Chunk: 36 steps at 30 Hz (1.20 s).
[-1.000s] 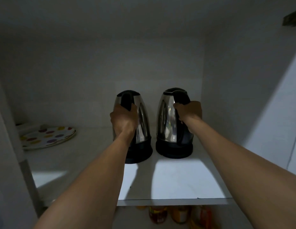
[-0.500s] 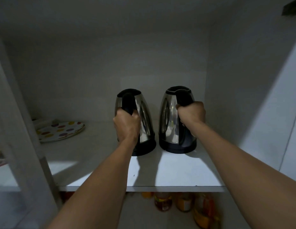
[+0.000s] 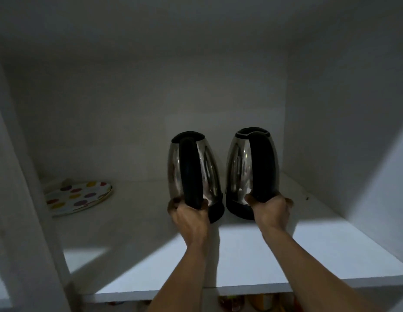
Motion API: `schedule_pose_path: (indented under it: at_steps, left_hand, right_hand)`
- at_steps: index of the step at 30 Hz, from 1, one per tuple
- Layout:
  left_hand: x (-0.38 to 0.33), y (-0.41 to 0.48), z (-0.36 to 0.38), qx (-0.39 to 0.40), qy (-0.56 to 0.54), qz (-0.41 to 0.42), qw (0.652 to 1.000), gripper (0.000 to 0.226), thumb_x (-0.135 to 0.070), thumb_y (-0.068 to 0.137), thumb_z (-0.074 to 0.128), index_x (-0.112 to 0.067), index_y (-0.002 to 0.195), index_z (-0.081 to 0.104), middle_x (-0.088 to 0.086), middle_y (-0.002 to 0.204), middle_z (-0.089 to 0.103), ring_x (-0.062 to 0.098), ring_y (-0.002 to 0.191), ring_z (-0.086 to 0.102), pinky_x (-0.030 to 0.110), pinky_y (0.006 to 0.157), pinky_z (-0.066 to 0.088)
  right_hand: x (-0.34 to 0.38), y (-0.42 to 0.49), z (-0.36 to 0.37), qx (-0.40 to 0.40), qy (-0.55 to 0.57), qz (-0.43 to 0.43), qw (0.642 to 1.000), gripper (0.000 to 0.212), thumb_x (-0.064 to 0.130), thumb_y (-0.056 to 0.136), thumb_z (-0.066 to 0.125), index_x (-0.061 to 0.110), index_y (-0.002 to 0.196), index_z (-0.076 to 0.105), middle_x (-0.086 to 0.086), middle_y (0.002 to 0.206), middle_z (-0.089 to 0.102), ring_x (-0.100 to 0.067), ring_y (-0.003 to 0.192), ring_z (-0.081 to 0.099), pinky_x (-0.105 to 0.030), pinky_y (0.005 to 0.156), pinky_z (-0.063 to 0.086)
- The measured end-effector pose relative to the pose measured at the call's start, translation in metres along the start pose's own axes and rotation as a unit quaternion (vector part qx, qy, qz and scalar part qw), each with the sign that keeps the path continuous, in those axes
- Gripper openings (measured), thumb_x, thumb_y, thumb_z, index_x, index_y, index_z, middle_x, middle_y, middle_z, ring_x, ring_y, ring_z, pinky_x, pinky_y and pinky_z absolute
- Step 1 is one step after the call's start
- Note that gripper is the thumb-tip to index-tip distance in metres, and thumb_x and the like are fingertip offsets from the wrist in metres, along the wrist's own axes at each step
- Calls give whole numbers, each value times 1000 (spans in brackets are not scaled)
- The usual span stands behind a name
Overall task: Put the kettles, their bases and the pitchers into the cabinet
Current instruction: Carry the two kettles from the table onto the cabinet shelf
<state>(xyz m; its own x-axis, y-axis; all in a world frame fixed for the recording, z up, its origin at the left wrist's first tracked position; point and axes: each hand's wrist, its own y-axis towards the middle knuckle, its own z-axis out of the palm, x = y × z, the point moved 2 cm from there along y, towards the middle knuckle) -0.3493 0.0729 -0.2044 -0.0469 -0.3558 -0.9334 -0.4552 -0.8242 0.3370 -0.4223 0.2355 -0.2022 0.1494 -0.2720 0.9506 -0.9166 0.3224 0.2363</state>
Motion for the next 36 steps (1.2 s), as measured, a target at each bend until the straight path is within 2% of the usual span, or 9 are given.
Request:
schedule_pose_path:
  at_steps: [2, 5, 11, 18, 20, 25, 28, 32, 36]
  left_hand:
    - [0, 14, 9, 4, -9, -17, 1000, 39, -19, 69, 81, -2, 101, 68, 18, 110, 65, 35, 99, 65, 37, 85, 55]
    - [3, 37, 26, 9, 3, -43, 999, 43, -22, 70, 82, -4, 106, 67, 15, 115, 65, 33, 99, 66, 32, 79, 49]
    - [18, 80, 67, 11, -11, -35, 999, 42, -17, 72, 83, 2, 104, 64, 21, 110, 65, 36, 100, 64, 30, 75, 43]
    - [23, 109, 99, 9, 1, -22, 1000, 37, -16, 72, 82, 1, 101, 65, 20, 110, 64, 34, 98, 64, 40, 83, 55]
    - [22, 110, 101, 13, -2, -30, 999, 36, -15, 72, 82, 0, 100, 65, 20, 108, 64, 34, 97, 65, 36, 81, 53]
    - [13, 95, 81, 89, 35, -67, 993, 49, -10, 78, 76, 4, 117, 50, 23, 118, 60, 36, 109, 61, 30, 77, 44]
    - [2, 75, 54, 125, 87, -82, 985, 46, -8, 87, 68, 5, 122, 41, 25, 124, 58, 38, 116, 57, 35, 86, 45]
    - [-19, 45, 13, 163, 181, -14, 970, 40, -14, 92, 57, 1, 126, 45, 21, 127, 56, 36, 119, 55, 36, 95, 44]
    - [-52, 7, -29, 161, 258, 86, 949, 40, -26, 90, 57, -1, 121, 53, 20, 125, 54, 40, 117, 54, 46, 96, 46]
  right_hand:
    - [-3, 8, 12, -2, -17, -3, 1000, 45, 23, 69, 87, 5, 106, 67, -23, 116, 50, -45, 91, 60, -46, 93, 50]
    - [-6, 26, 27, 12, -38, -9, 999, 43, 26, 72, 84, 10, 107, 64, -18, 116, 46, -41, 89, 60, -43, 90, 52]
    - [-9, 79, 59, 42, -19, -34, 998, 53, 21, 77, 81, 8, 124, 61, -22, 124, 52, -38, 109, 53, -34, 89, 46]
    - [-8, 116, 91, 42, -30, -12, 999, 58, 27, 77, 82, 7, 126, 58, -19, 125, 47, -38, 110, 55, -39, 95, 50]
    - [-10, 117, 92, 46, -38, -17, 998, 59, 27, 77, 82, 6, 126, 57, -20, 127, 45, -39, 109, 58, -40, 96, 50]
    - [-19, 101, 73, 95, -46, 21, 994, 74, 14, 74, 83, 0, 131, 38, -22, 135, 48, -41, 117, 55, -45, 99, 49]
    - [-15, 85, 53, 119, -59, 32, 991, 70, 14, 77, 81, -4, 128, 35, -28, 132, 52, -42, 120, 54, -46, 97, 50]
    - [4, 42, 18, 152, -112, 13, 982, 63, 21, 88, 71, -3, 137, 38, -23, 136, 54, -37, 122, 56, -29, 85, 43]
    - [26, -17, -20, 167, -192, -61, 965, 43, 29, 91, 65, 9, 127, 55, -16, 130, 61, -36, 116, 60, -35, 93, 50]
